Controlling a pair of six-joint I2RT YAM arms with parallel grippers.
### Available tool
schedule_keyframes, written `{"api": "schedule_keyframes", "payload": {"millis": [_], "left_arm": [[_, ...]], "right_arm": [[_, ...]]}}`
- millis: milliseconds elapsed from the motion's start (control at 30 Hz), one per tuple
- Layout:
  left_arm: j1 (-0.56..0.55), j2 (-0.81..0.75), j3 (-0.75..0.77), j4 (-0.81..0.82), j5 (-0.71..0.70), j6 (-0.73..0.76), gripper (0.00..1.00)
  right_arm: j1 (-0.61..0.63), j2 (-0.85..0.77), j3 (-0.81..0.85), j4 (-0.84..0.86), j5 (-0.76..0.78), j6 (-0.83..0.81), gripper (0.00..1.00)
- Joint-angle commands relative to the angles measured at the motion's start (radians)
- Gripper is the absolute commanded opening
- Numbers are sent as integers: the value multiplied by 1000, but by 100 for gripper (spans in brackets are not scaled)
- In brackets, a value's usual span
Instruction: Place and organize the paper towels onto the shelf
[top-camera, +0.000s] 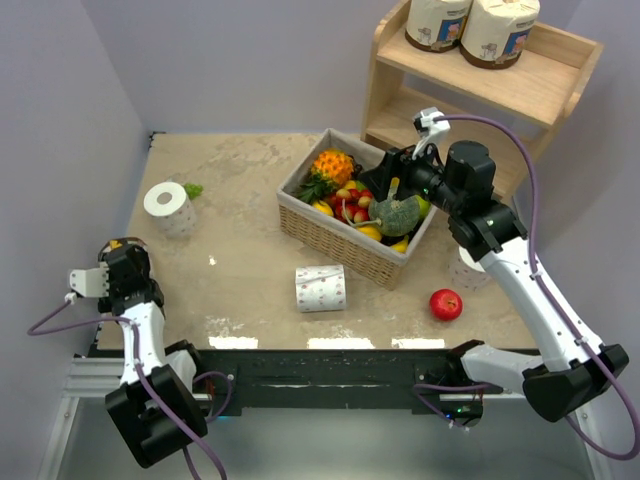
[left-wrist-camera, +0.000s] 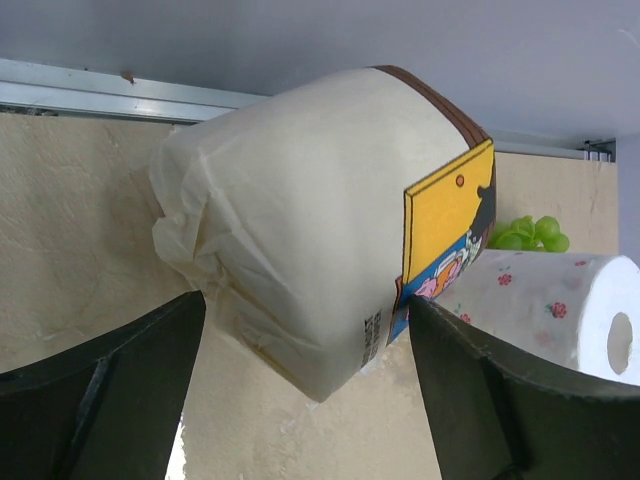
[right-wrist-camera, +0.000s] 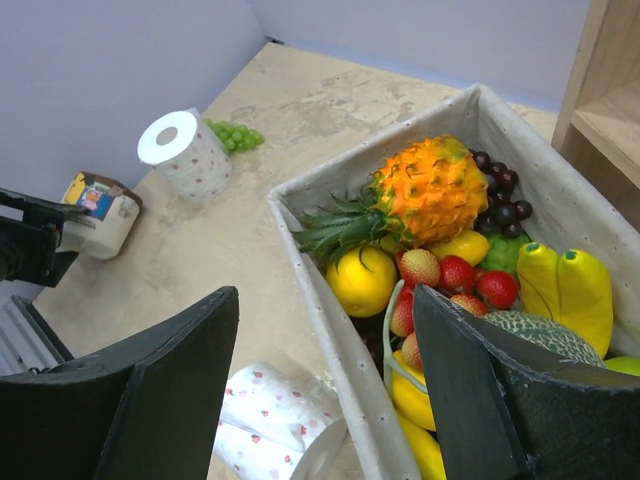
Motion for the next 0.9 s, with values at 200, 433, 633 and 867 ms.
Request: {"api": "schedule_keyframes", "payload": {"millis": [200,433,633,867], "left_arm": [[21,29,-11,154,-4,37,84],[21,29,-75,252,24,23,73],[19,18,-25,180,10,22,61],[21,-1,110,-13,-24,59,55]], "right_arm": [[8,-8,53,18,-20,4,74],[7,-6,57,14,-21,1,75],[8,-8,56,9,-15,-2,75],[10,-14,54,11,-14,-1,75]]}}
